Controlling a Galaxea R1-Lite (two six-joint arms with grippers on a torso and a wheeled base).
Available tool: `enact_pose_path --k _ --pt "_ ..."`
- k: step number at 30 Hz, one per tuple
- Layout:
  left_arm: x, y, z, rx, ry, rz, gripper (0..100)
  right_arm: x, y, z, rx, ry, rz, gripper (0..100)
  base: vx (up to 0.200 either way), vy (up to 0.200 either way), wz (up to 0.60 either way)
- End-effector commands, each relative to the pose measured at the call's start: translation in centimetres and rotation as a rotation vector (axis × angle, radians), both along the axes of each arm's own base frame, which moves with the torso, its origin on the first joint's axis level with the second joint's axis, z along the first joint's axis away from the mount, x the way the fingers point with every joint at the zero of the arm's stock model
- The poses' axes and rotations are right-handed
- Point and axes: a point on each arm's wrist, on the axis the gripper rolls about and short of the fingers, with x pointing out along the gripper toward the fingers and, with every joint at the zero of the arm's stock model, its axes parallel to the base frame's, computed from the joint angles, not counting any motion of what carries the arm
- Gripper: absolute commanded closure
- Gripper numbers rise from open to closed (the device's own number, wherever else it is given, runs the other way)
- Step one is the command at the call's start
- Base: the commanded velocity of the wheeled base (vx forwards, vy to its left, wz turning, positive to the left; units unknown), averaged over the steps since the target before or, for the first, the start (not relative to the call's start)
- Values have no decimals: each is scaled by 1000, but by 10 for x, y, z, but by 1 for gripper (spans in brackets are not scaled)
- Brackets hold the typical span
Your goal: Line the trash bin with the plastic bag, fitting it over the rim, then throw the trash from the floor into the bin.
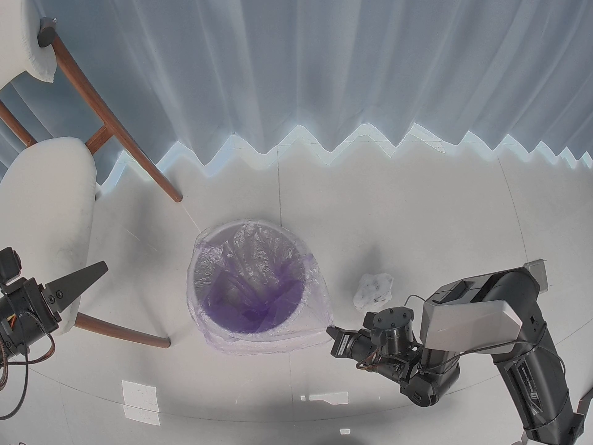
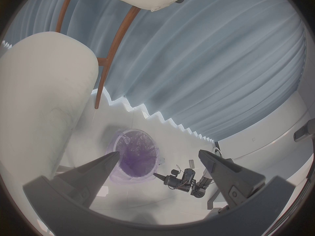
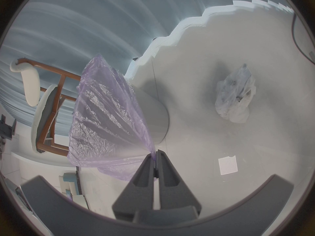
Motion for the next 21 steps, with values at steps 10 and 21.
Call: enact_pose_path --k 10,21 --pt "0 0 0 1 -2 0 0 -18 -7 13 76 -51 -2 0 0 0 0" --pt "-2 1 -2 -1 8 8 0 -26 -16 95 240 -151 -24 0 0 0 0"
